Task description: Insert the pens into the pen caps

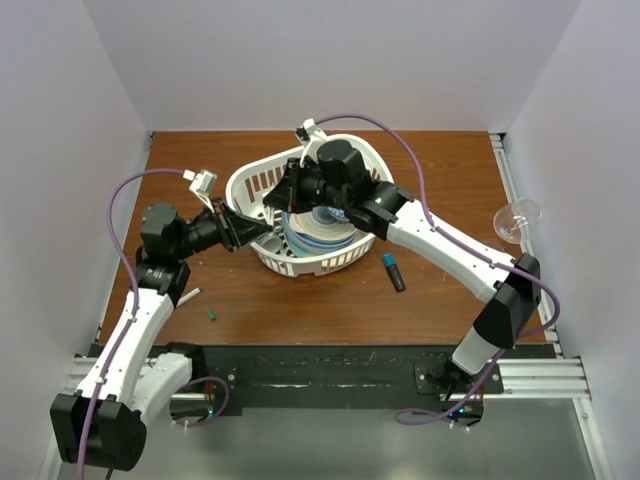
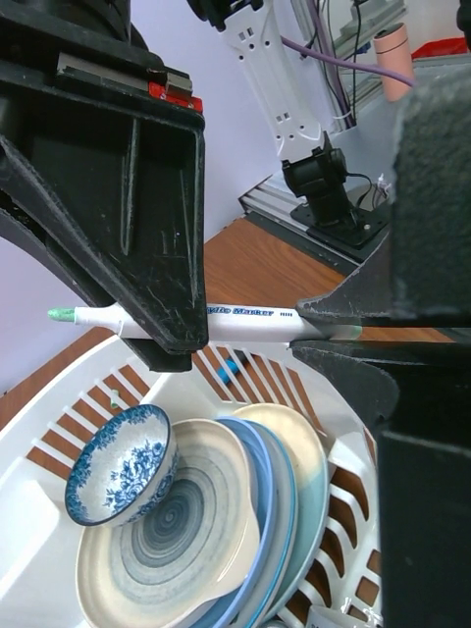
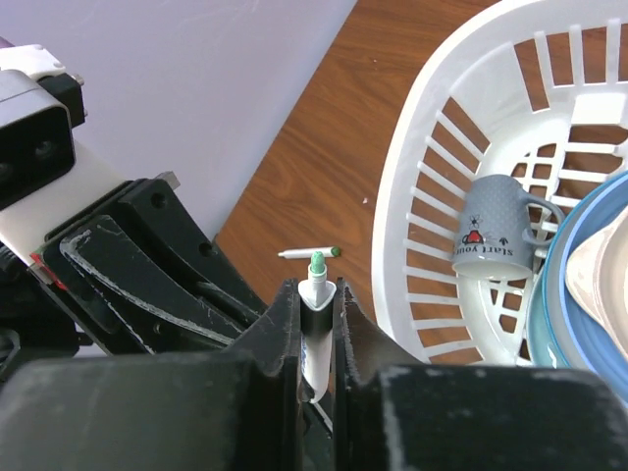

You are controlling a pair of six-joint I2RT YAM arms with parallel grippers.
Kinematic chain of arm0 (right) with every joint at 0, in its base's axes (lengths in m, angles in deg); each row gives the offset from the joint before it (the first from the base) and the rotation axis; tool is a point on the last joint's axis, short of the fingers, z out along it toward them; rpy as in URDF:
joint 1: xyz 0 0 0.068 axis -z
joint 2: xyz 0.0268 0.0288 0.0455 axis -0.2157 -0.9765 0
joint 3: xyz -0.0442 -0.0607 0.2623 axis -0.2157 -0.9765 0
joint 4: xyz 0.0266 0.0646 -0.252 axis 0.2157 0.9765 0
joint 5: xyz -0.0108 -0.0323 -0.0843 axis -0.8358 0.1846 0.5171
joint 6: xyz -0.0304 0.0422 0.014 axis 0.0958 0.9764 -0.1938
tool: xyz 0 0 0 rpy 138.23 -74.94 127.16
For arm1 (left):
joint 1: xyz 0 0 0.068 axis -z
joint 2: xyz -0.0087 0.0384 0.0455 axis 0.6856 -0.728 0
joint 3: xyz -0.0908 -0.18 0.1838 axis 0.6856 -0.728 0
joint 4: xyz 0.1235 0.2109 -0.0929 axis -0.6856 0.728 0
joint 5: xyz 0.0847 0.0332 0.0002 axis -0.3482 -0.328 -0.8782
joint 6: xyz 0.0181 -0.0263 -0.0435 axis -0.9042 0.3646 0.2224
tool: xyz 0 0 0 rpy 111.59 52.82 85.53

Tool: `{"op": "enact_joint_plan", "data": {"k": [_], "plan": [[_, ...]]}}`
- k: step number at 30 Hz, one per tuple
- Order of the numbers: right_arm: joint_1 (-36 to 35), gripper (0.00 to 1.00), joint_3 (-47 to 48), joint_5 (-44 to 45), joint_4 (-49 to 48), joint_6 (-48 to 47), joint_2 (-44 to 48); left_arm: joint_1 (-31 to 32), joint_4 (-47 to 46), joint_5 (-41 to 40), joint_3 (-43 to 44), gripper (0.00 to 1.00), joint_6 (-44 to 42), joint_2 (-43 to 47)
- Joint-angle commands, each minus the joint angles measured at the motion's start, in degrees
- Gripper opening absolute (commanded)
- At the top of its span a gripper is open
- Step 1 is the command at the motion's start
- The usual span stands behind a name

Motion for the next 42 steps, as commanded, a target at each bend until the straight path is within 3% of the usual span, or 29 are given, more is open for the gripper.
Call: {"op": "enact_joint_plan", "data": {"k": [1,3,8,17,23,25,26,29,31,34,35,39,42], "plan": [[-0.31,0.0,-0.42,-1.74,-5.3,0.27,2.25,0.31,-2.66,2.74,2.45,0.03,1.32,-0.54],[-0.31,0.0,-2.26,-3.68,-6.88,1.32,2.87,0.31,-5.28,3.61,2.46,0.17,3.07,-1.24],[-0.49,0.0,-5.51,-4.3,-8.38,2.47,4.8,0.31,-8.9,4.32,2.72,0.34,4.75,-1.95],[-0.66,0.0,-7.36,-4.3,-10.41,3.79,5.95,0.31,-10.92,5.9,2.11,0.37,5.28,-3.61],[-0.58,0.0,-5.79,-3.59,-9.88,3.0,5.6,0.4,-10.31,6.95,0.61,0.34,5.01,-3.18],[-0.66,0.0,-5.43,-3.77,-9.44,2.82,5.25,0.49,-10.39,7.39,0.52,0.28,4.93,-3.18],[-0.66,0.0,-5.52,-3.94,-9.53,2.82,5.24,0.49,-10.48,7.66,0.52,0.17,4.84,-3.09],[-0.66,0.0,-5.95,-4.12,-9.7,3.26,5.33,0.49,-10.13,7.66,0.7,0.0,4.49,-3.18],[-0.66,0.0,-5.96,-4.47,-9.88,3.35,5.42,0.49,-10.04,7.48,0.44,0.0,4.66,-3.26],[-0.66,0.14,-5.69,-6.23,-9.79,3.26,5.42,0.49,-11.01,7.31,-0.09,0.0,5.1,-3.18],[-0.66,0.3,-5.69,-6.58,-9.62,3.26,5.68,0.57,-11.27,6.52,-0.18,0.0,5.36,-2.83],[-0.58,0.51,-5.87,-5.71,-4.37,1.86,8.13,0.49,-9.7,4.59,1.39,0.0,3.53,-1.34],[-0.49,0.57,-6.4,-0.71,2.56,-0.24,11.29,0.49,-2.24,1.34,3.94,0.0,-2.88,0.07]]}}
